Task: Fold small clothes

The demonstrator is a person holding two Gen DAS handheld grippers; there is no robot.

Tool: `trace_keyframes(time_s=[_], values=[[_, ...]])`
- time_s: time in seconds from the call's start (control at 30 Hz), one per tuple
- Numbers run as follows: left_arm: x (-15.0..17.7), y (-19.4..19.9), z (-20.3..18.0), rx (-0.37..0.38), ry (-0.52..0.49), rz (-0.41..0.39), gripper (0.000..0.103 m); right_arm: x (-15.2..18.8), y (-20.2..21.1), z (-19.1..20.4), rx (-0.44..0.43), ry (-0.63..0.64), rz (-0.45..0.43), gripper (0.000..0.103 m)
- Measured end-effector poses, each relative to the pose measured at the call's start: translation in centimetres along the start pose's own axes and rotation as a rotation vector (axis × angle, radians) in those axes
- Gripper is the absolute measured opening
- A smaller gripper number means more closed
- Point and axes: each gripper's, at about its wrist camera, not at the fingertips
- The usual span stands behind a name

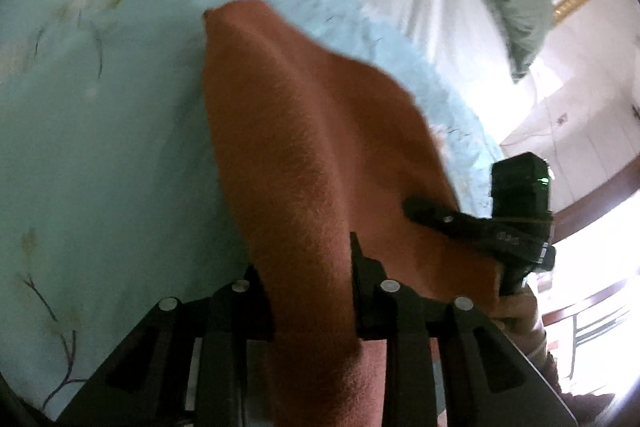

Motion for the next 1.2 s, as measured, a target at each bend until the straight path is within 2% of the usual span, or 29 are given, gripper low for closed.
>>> trace_keyframes(time_s=[0.03, 0.13, 0.17, 0.4, 0.43, 0.47, 0.53, 0.73, 0.83, 0.93, 1.03, 1.2], values=[[-0.2, 0.0, 0.8, 0.03, 0.036, 0.002, 0.038, 0.0, 0.2, -0.1, 0.011, -0.009, 0.002, 0.039], [-1.8, 0.0, 2.3, 0.11, 0.104, 0.004, 0.044, 0.1, 1.3, -0.1, 0.062, 0.0, -0.011, 0.042], [-2.5, 0.1, 2.7, 0.112, 0.112, -0.006, 0.047, 0.1, 1.6, 0.0, 0.07, 0.004, -0.017, 0.042], [-9.1, -1.7, 6.1, 0.152, 0.221, -0.06, 0.048, 0.2, 1.7, 0.2, 0.086, -0.005, -0.022, 0.042], [-10.3, -2.0, 6.6, 0.141, 0.226, -0.075, 0.046, 0.4, 1.7, 0.3, 0.092, 0.0, -0.026, 0.042], [-11.4, -2.3, 7.0, 0.129, 0.225, -0.088, 0.035, 0.4, 1.7, 0.4, 0.097, 0.004, -0.028, 0.042], [-13.7, -2.8, 7.8, 0.108, 0.213, -0.103, 0.023, 0.4, 1.6, 0.6, 0.105, 0.012, -0.032, 0.042], [-18.3, -3.7, 6.4, 0.044, 0.132, -0.146, 0.02, 0.5, 2.0, 0.6, 0.122, 0.024, -0.03, 0.042], [-18.5, -1.7, 5.5, -0.056, 0.079, -0.195, 0.017, 0.5, 2.5, 0.9, 0.144, 0.017, -0.04, 0.042], [-17.3, 0.4, 4.1, -0.049, 0.045, -0.217, 0.017, 0.7, 3.9, 1.6, 0.192, 0.025, -0.086, 0.043], [-14.1, 2.3, 2.2, -0.07, -0.035, -0.202, 0.017, 1.0, 5.3, 2.7, 0.232, 0.04, -0.135, 0.043], [-6.4, 5.4, -0.2, -0.035, -0.113, -0.164, 0.022, 1.7, 6.7, 4.2, 0.27, 0.069, -0.173, 0.043]])
Point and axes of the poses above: each gripper's, at about its wrist camera, not at the fingertips, and y roughly against the way its jaws point, z to its left, x to its underside, and after that the axes turned 8 degrees about x, right-handed
